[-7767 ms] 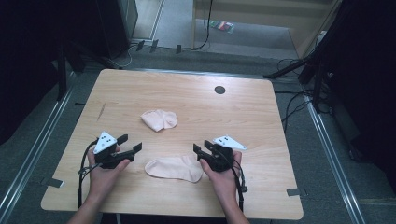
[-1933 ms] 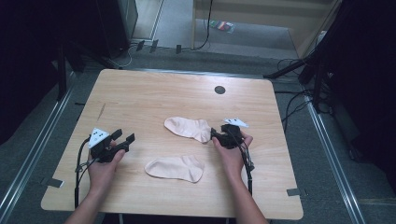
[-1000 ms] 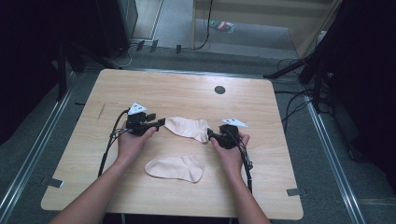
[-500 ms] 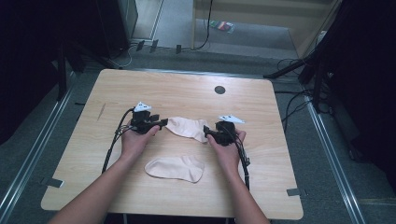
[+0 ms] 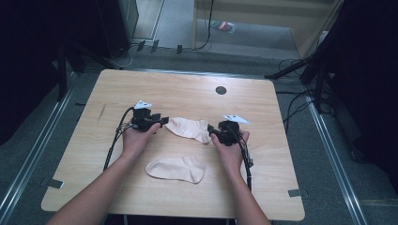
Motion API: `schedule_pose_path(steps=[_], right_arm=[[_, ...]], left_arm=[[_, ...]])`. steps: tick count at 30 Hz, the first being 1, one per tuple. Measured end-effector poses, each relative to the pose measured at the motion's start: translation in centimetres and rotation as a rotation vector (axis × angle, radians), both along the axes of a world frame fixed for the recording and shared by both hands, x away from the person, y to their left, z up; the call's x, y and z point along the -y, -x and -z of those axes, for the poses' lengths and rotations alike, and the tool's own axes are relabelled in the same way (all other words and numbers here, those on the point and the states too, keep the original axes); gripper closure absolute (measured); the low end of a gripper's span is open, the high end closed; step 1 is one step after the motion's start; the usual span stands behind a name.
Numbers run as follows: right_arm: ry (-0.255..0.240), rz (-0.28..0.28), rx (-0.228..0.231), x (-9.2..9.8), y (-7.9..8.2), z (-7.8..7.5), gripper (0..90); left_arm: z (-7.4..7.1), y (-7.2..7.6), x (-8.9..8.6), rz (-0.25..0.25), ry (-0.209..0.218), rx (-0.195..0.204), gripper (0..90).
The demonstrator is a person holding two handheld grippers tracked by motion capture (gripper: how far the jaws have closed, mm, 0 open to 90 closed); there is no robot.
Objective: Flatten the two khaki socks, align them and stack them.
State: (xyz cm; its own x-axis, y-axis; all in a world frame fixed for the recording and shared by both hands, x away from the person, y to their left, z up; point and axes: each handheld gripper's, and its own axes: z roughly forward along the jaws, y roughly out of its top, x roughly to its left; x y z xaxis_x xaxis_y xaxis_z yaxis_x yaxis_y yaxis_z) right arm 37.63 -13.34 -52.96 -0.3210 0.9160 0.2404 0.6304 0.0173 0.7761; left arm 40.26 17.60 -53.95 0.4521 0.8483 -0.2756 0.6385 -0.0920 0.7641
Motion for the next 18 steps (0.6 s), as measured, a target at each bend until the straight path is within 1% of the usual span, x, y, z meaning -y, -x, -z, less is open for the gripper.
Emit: schedule_pose_path(steps=[2,3,4,5,6,7,8,10,12,13,14,15,16,18], right_arm=[[0.004,0.009,-0.005,0.0,0.0,0.1,50.1],[0.003,0.004,0.002,0.1,-0.1,0.2,50.1],[0.006,0.007,0.000,0.1,-0.2,0.2,50.1],[0.006,0.007,0.000,0.1,-0.2,0.2,50.1],[0.010,0.008,0.000,0.1,-0.2,0.3,50.2],[0.023,0.008,-0.008,-0.2,-0.4,0.6,50.1],[0.033,0.002,-0.011,-0.2,-0.5,0.8,50.2],[0.057,-0.009,-0.023,-0.5,-0.5,1.2,50.9],[0.078,-0.023,-0.022,-0.9,-0.4,1.5,53.4],[0.078,-0.023,-0.022,-0.9,-0.4,1.5,53.4],[0.100,-0.038,-0.021,-1.2,-0.2,1.5,55.5],[0.107,-0.040,-0.020,-1.3,-0.2,1.6,56.7],[0.120,-0.042,-0.019,-1.4,-0.1,1.6,59.4],[0.139,-0.047,-0.012,-1.6,0.1,1.6,63.8]], left_arm=[[0.2,-0.1,0.4,0.013,-0.024,-0.013,50.7],[0.2,-0.1,0.6,0.016,-0.042,-0.017,50.3],[0.3,-0.1,0.7,0.014,-0.057,-0.018,50.1],[0.3,-0.1,0.7,0.014,-0.057,-0.018,50.0],[0.4,0.0,0.8,0.008,-0.077,-0.023,50.0],[0.6,0.0,1.1,0.016,-0.094,-0.029,51.7],[0.6,0.1,1.2,0.025,-0.100,-0.023,51.9],[0.6,0.2,1.7,0.025,-0.142,-0.009,51.6],[0.6,0.3,2.2,0.029,-0.177,0.005,51.9],[0.6,0.3,2.2,0.029,-0.177,0.005,52.9],[0.7,0.4,2.6,0.037,-0.211,0.031,57.5],[0.7,0.5,2.7,0.050,-0.209,0.032,62.6],[0.6,0.5,2.8,0.055,-0.215,0.027,65.6],[0.5,0.5,2.9,0.051,-0.216,0.020,72.3]])
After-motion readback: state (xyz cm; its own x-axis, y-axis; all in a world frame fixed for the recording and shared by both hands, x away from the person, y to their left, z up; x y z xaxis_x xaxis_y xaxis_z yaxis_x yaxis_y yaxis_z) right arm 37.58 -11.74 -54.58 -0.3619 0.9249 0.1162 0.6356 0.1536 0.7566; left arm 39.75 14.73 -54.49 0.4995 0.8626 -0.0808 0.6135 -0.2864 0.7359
